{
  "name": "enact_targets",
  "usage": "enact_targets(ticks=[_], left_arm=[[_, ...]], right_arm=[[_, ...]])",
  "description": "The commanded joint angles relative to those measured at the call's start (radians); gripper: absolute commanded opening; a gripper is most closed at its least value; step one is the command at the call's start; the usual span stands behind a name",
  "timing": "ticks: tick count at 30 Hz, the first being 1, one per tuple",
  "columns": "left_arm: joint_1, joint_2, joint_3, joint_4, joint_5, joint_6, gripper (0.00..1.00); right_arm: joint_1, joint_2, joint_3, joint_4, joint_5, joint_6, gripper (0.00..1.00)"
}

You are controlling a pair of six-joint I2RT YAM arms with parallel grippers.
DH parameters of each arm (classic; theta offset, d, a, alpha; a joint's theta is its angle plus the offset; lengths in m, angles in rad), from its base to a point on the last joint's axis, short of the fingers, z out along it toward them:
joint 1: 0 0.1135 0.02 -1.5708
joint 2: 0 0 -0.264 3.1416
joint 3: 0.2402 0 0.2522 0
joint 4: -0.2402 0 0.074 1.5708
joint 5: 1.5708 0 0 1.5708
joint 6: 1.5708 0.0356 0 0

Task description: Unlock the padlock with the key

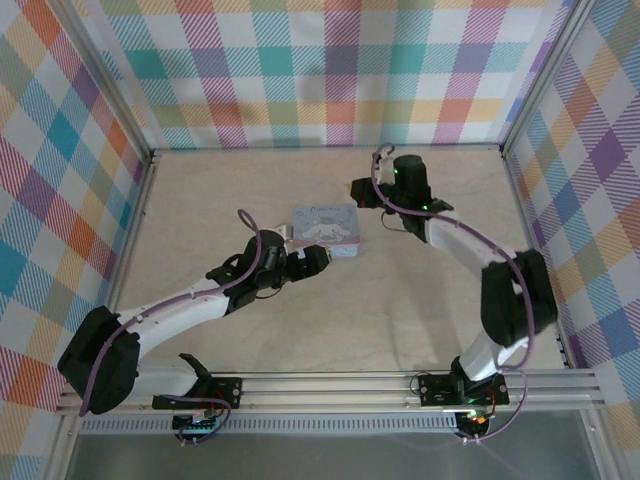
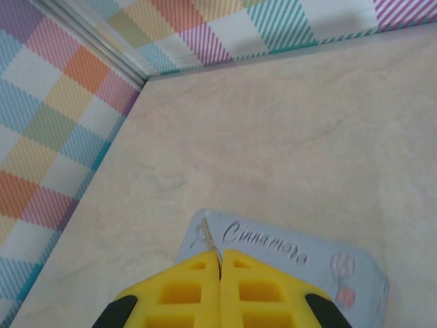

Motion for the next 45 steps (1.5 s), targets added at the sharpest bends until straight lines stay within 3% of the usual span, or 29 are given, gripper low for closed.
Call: enact_targets(ticks=[1,6,16,34,45], left_arm=[[-0.017,0.014,-0.032,0.060,-0.012,-0.004,1.00],[-0.021,0.041,-0.053,0.128,-0.008,0.007,1.00],[-0.021,0.206,-0.041,0.289,0.039,0.006,1.00],[-0.022,0.333,-0.073,0.523,-0.098,0.109,1.00],[-0.022,0.422,-0.101,0.656,-0.127,0.194,1.00]], right_arm=[[-0.009,0.130,0.116,-0.005,-0.017,-0.029,0.00],[-0.021,0.331,0.307,-0.059,-0.047,-0.014,0.00],[-0.031,0.563,0.541,-0.186,-0.057,-0.001,0.00],[-0.032,0.527,0.415,-0.194,-0.093,-0.041,0.00],[-0.030,0.484,0.345,-0.162,-0.103,-0.049,0.00]])
